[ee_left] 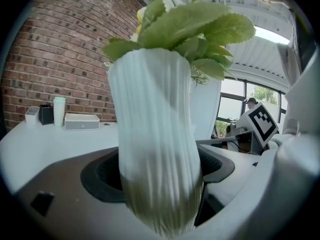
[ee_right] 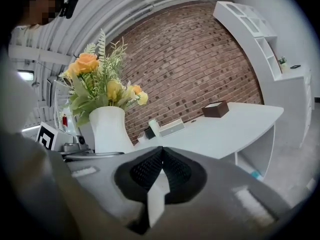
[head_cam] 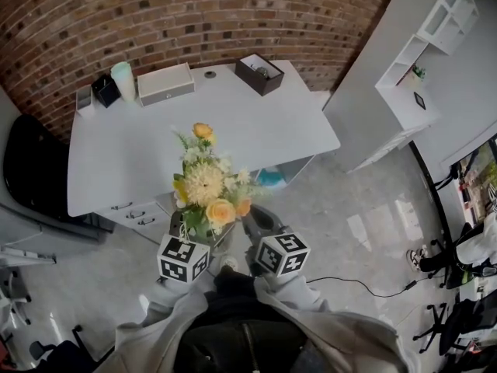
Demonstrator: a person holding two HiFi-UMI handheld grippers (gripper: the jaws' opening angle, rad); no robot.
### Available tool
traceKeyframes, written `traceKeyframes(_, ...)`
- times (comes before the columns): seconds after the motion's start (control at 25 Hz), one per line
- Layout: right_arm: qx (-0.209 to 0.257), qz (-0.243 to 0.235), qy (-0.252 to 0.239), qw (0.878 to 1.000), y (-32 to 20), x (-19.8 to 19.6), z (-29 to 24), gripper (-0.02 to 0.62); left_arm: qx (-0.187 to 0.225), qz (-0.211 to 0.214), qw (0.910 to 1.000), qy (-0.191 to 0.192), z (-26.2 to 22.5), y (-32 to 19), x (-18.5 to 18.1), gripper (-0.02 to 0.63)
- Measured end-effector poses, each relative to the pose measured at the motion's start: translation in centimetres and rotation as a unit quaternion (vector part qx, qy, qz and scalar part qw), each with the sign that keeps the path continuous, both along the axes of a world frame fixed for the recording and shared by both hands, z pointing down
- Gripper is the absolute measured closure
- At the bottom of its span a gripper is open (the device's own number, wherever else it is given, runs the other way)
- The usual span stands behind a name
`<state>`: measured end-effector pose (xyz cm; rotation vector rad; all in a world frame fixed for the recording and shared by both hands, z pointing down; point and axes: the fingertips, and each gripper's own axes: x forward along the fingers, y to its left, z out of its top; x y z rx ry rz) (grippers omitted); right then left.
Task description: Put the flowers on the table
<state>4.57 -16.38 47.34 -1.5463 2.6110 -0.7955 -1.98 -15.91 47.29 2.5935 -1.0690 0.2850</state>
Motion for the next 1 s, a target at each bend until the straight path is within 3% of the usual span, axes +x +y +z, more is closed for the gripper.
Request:
traceKeyframes(0.32,0.013,-0.003,-0.017,1.0,-6.3,3.4,0.0,0.596,0.02,-0.007,0.9998,0.005,-0.5,-6.4,3.4,0.181)
traceKeyframes(1.0,0.0,0.056,-0.053,0.997,-11.7,7.9,0.7,0.597,0.032,0.015,0.9993,-0.01,-2.3,-15.1,6.8,0.181)
